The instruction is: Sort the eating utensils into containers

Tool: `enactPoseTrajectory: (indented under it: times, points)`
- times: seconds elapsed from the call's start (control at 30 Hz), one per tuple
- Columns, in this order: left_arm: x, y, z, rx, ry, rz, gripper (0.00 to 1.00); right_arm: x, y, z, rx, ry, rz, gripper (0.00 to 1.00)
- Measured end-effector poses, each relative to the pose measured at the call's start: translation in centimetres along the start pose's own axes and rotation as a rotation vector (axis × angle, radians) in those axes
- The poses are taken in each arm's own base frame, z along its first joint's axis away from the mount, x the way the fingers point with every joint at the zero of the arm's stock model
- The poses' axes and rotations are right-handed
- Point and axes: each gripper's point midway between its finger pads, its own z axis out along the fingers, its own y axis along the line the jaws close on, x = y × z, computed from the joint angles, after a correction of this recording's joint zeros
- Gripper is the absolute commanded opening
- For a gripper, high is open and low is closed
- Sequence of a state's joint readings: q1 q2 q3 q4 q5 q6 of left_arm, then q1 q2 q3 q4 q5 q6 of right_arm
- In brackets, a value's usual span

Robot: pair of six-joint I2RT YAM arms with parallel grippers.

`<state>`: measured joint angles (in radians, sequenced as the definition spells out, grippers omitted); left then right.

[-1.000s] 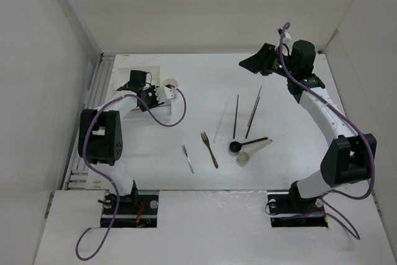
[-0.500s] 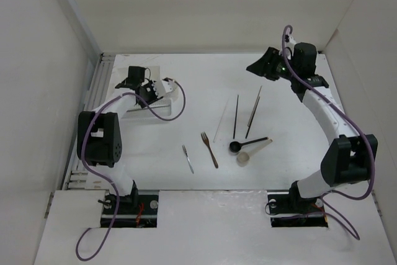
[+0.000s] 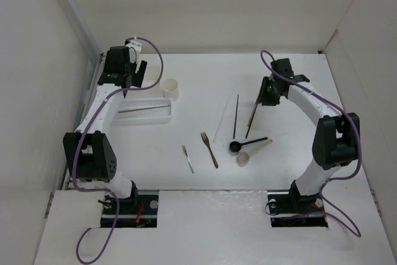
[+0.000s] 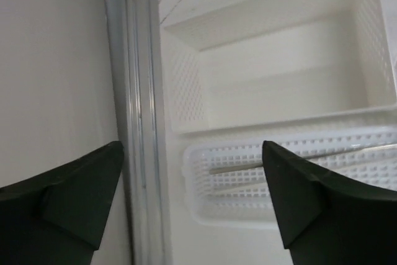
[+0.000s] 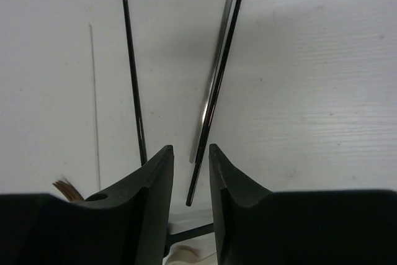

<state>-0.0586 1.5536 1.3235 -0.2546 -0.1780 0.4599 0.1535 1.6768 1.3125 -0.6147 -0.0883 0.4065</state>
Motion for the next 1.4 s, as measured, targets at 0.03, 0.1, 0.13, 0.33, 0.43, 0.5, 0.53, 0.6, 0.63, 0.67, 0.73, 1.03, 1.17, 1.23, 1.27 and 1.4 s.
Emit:
enactPoseTrajectory:
  times: [0.03, 0.1, 0.13, 0.33, 0.43, 0.5, 0.53, 0.6, 0.63, 0.67, 0.73, 1.03, 1.17, 1.23, 1.27, 1.4]
  points:
    - [-0.3, 0.6, -0.2, -0.029, 0.0, -0.071, 1.0, 0.8, 0.1, 0.6, 0.011, 0.025, -0.009, 0.35]
    - [-0.6, 1.7, -0.7, -0.068, -0.003, -0.186, 1.0, 2.3, 0.4, 1.8, 0.019, 0.07, -0.028, 0.35]
    - [-0.7, 2.0, -1.0, -0.079, -0.005, -0.23, 1.0, 3.2, 0.4, 2.3, 0.024, 0.096, -0.034, 0.35]
    - [-0.3, 2.0, -1.7, -0.106, 0.015, -0.377, 1.0, 6.0, 0.1, 4.8, 0.071, 0.183, -0.056, 0.29]
    - [-0.1, 1.8, -1.7, -0.104, 0.023, -0.409, 1.0, 6.6, -0.1, 5.4, 0.101, 0.195, -0.055, 0.24]
    - [-0.1, 1.7, -1.7, -0.102, 0.023, -0.421, 1.0, 6.6, -0.2, 5.6, 0.109, 0.195, -0.048, 0.23]
    - [-0.1, 1.7, -1.7, -0.103, 0.023, -0.426, 1.0, 6.6, -0.3, 5.6, 0.113, 0.193, -0.046, 0.23]
    - [-0.1, 1.8, -1.7, -0.11, 0.024, -0.434, 1.0, 6.5, -0.6, 5.6, 0.122, 0.189, -0.041, 0.22]
    - [-0.1, 1.8, -1.7, -0.112, 0.024, -0.436, 1.0, 6.5, -0.8, 5.6, 0.128, 0.189, -0.038, 0.22]
    - [-0.1, 1.8, -1.7, -0.114, 0.024, -0.438, 1.0, 6.4, -0.9, 5.7, 0.13, 0.188, -0.038, 0.22]
    - [-0.1, 1.8, -1.7, -0.115, 0.023, -0.444, 1.0, 6.4, -1.0, 5.8, 0.133, 0.185, -0.037, 0.21]
    - [-0.2, 1.9, -1.7, -0.119, 0.021, -0.461, 1.0, 6.8, -1.6, 6.5, 0.16, 0.199, -0.039, 0.19]
    - [-0.3, 1.9, -1.7, -0.12, 0.016, -0.464, 1.0, 7.0, -1.7, 6.8, 0.166, 0.204, -0.039, 0.24]
    - [-0.3, 1.9, -1.6, -0.12, 0.016, -0.464, 1.0, 6.9, -1.7, 6.8, 0.166, 0.204, -0.039, 0.24]
    - [-0.3, 1.9, -1.6, -0.12, 0.016, -0.464, 1.0, 6.9, -1.7, 6.9, 0.166, 0.205, -0.038, 0.24]
    - [-0.4, 2.0, -1.6, -0.124, 0.011, -0.465, 1.0, 6.4, -1.4, 7.3, 0.164, 0.203, -0.039, 0.24]
